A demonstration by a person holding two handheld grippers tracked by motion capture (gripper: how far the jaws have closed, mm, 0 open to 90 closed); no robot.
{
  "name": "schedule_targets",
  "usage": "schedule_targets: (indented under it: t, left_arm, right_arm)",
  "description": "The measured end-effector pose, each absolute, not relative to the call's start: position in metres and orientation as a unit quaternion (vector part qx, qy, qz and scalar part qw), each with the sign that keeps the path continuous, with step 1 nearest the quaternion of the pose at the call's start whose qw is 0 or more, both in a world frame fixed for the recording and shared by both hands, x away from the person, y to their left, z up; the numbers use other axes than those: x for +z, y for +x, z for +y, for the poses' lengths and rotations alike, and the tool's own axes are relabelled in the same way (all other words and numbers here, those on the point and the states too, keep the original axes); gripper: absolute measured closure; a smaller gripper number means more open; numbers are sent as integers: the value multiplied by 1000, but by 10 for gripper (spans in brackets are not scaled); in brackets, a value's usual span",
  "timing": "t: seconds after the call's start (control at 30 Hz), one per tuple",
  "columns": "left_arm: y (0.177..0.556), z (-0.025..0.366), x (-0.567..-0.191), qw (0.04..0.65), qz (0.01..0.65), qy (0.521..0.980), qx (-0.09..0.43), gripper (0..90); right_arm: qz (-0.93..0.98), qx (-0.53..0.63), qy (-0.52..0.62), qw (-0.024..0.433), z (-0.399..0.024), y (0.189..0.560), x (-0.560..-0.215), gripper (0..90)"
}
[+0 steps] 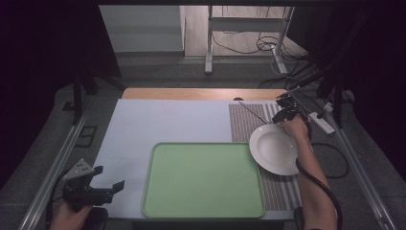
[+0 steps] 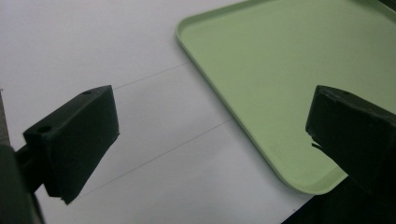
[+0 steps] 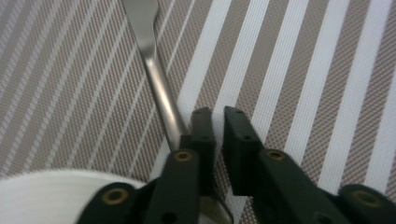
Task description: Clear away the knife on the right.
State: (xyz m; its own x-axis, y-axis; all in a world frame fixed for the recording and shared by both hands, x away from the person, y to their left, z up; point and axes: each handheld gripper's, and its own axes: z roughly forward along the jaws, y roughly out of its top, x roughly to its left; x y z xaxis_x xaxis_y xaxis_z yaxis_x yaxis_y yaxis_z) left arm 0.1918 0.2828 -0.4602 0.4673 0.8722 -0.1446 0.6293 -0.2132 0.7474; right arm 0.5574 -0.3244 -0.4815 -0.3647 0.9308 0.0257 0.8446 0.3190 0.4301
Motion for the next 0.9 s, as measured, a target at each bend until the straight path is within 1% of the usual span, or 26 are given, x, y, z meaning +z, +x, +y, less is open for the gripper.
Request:
schedule_targets:
  t: [0.03,0.1,0.13,0.17,0.2,0.23,0.27,0.3,0.33,0.37,0.4,0.43,0.47,0.5,0.63,0.67,0.77,0.8,0.87,0.9]
  left_arm:
    - [192,283,-460,389,492,763,156,28]
    - [192,283,-460,389,492,763,156,28]
    - [192,283,-460,389,492,763,156,28]
    - [192,283,-460,389,491,763,156,28]
    - [192,283,-460,389,491,764,157,28]
    - [192,283,-460,389,491,764,157,28]
    - [192,283,-460,389,491,764,157,28]
    - [192,283,-460,389,491,764,157,28]
    - [192,283,-460,389,491,764,157,28]
    - [192,283,-460,389,491,763,156,28]
    - [192,283,-460,389,491,763,156,28]
    - [192,283,-460,389,492,763,156,28]
    - [192,283,-460,390,492,763,156,28]
    - [191,283,-460,390,491,763,157,28]
    - [191,283,-460,389,490,764,157,28]
    - [191,283,-460,389,491,764,157,28]
    - [192,283,-460,390,492,763,156,28]
    - [192,283,-460,390,492,763,156,27]
    - [192,283,-460,390,492,763,155,27]
    - [192,283,-460,389,492,763,155,28]
  right_arm:
    - [802,193,553,118,-324,558,-479,723]
    - [797,202,557,120,-322,559,-477,526]
    - [796,203,558,117,-321,560,-477,491]
    - [799,201,555,116,-318,561,-478,336]
    - [800,202,554,114,-317,562,-479,293]
    - [800,202,554,114,-317,562,-479,293]
    - [799,207,553,116,-314,563,-480,154]
    - [799,207,553,116,-314,563,-480,154]
    - [799,206,552,118,-312,563,-480,92]
    - [801,203,550,123,-311,564,-481,10]
    - [802,196,549,129,-309,565,-481,0]
    - [792,182,563,148,-307,567,-482,0]
    - [792,182,563,148,-307,567,-482,0]
    - [797,188,558,137,-307,568,-484,0]
    - [805,184,549,130,-306,568,-491,0]
    - [806,180,548,130,-306,568,-493,15]
    - [810,173,543,136,-308,569,-497,124]
    - [810,173,544,134,-310,569,-498,195]
    - [817,168,533,138,-312,567,-498,251]
    - [819,169,532,137,-313,567,-498,297]
